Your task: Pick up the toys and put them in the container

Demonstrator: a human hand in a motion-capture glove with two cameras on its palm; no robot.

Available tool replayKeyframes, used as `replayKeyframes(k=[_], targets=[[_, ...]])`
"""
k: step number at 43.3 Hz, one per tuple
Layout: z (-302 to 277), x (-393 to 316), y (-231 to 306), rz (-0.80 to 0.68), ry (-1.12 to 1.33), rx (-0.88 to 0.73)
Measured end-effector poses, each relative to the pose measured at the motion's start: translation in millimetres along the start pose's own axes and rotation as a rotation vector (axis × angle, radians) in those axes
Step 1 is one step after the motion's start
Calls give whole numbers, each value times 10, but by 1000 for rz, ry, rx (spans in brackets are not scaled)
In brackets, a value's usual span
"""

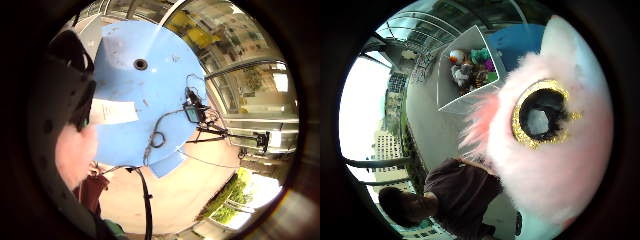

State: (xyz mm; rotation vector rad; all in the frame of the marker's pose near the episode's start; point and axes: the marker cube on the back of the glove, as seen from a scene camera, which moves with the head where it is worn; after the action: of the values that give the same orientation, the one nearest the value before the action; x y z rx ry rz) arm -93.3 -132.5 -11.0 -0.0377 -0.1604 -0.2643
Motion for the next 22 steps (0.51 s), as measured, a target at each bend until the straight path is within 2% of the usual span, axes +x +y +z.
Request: replayKeyframes(k=[4,8,14,16,22], targets=[[-215,-101,-150,20,28,5],[-397,-174,-389,149,110,9],[-578,-536,-728,-56,132,33],[-603,-638,-835,-85,143,36],[-610,-1562,-1318,-109,26,59]])
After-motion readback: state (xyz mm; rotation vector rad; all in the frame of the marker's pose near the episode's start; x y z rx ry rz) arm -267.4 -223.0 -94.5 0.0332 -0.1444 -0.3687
